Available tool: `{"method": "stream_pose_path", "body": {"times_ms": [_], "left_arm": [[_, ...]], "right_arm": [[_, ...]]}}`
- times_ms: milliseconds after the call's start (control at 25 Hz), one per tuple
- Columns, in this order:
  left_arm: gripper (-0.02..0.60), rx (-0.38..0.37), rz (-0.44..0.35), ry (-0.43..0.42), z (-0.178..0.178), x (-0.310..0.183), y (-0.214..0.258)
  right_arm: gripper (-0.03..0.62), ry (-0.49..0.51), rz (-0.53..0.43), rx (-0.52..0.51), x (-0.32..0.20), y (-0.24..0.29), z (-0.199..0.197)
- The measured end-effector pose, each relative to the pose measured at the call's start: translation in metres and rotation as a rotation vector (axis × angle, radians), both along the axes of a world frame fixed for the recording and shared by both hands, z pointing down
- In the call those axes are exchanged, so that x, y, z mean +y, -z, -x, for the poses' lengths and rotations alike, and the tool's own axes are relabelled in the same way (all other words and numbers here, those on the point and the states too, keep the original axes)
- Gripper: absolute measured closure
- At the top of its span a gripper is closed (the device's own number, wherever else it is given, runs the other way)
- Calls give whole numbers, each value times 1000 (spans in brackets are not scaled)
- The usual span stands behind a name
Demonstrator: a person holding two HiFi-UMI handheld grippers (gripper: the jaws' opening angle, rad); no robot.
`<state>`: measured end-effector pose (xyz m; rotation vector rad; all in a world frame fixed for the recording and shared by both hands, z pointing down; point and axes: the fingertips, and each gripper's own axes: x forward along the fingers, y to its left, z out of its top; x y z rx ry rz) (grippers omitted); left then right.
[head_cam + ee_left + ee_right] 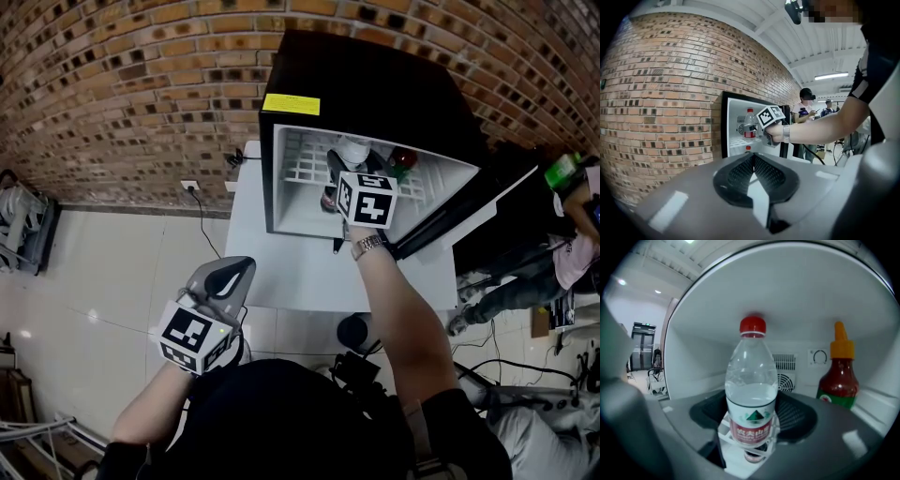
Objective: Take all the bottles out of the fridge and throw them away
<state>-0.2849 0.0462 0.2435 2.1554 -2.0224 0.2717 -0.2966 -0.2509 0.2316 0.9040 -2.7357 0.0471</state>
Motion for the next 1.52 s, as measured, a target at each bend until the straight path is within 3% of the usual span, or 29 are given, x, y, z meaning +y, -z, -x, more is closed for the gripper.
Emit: {"method": "stream_pose_path", "body": {"times_ms": [440, 760, 1080, 1520], "left_arm": [[578, 8, -2, -22, -10, 1, -1], [578, 16, -3, -93, -31, -3, -3], [578, 18, 3, -198, -65, -15, -6], [578, 12, 16, -396, -136, -49, -16]], "right_arm": [[289, 18, -3, -4, 25, 0, -17], [292, 28, -10, -8, 59, -1, -46], [292, 7, -10, -11, 92, -8, -99], [292, -88, 28, 2, 134, -48, -206]]}}
